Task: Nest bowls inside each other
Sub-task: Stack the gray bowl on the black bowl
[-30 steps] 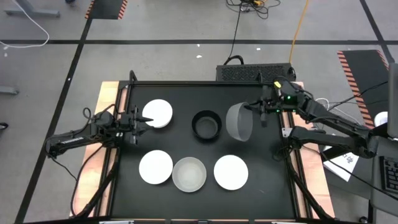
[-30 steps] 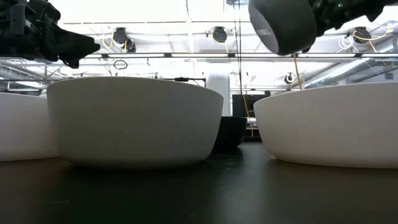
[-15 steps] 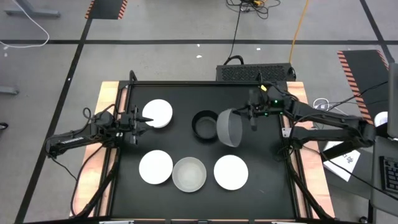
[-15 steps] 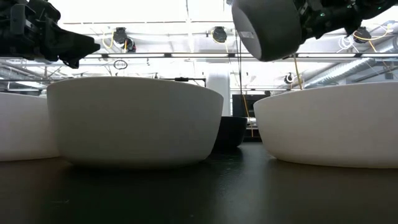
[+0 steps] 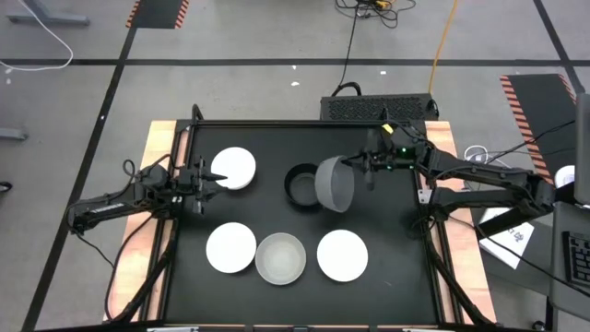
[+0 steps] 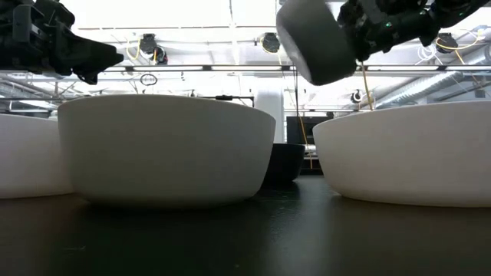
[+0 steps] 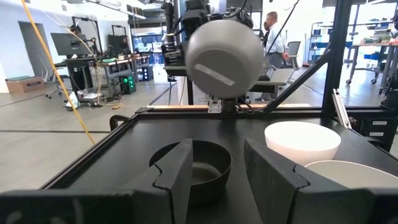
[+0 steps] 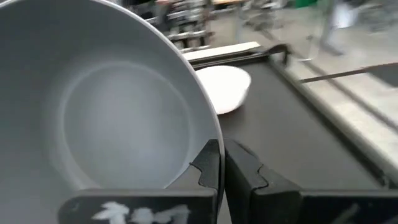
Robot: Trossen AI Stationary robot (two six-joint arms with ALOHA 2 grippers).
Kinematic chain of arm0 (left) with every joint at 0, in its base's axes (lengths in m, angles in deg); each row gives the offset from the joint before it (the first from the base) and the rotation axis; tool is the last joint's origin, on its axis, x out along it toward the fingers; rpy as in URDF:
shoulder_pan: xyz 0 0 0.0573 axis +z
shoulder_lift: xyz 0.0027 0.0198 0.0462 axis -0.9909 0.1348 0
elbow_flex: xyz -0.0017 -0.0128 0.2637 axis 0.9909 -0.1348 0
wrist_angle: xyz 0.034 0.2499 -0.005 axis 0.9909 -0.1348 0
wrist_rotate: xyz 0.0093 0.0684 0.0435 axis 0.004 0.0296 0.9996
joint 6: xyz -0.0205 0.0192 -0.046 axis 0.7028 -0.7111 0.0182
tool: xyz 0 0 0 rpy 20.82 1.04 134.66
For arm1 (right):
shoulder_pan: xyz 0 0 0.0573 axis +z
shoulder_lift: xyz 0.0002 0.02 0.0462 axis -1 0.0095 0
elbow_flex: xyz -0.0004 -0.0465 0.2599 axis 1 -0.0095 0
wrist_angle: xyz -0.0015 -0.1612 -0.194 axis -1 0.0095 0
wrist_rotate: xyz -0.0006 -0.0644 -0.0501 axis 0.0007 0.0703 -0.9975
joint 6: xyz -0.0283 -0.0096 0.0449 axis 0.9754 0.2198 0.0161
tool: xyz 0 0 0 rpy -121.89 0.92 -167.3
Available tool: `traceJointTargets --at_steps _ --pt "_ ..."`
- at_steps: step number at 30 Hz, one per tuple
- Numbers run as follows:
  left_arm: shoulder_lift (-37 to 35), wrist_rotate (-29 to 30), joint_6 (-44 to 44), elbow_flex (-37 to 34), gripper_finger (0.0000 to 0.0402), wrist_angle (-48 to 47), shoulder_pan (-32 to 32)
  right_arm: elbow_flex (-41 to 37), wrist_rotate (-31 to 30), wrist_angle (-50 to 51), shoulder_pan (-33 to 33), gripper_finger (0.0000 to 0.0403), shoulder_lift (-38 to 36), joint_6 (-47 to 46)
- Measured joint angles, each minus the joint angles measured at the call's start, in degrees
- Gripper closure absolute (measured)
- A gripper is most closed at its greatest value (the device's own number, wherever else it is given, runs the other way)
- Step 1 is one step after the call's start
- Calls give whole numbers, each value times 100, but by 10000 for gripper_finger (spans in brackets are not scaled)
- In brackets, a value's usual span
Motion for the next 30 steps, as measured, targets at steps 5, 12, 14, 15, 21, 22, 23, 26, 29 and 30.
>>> traceJointTargets --at_steps 5,12,14,15,21,22,23,26,29,30 --pt "2 1 -4 0 254 0 0 180 12 -127 -146 403 361 5" --pt "1 0 9 -1 254 0 -2 785 59 -25 -292 403 1039 151" --pt "0 0 9 -2 254 -1 0 1041 283 79 -354 403 1265 181" --pt "0 0 9 0 254 0 -2 1170 395 151 -393 403 1372 186" --pt "0 0 9 0 254 0 -2 1999 623 840 -536 403 2045 299" --pt "1 0 9 0 254 -1 0 2154 679 1023 -550 403 2161 301" --pt "0 0 7 -2 254 0 0 2296 724 1183 -561 403 2268 307" --pt "1 0 -1 -1 254 -2 -2 2732 775 1615 -569 403 2557 440" --pt "0 0 -75 -1 254 -30 -1 3027 778 1983 -569 403 2824 476" --pt "0 2 -115 -2 254 -48 0 3115 777 2087 -569 403 2902 478"
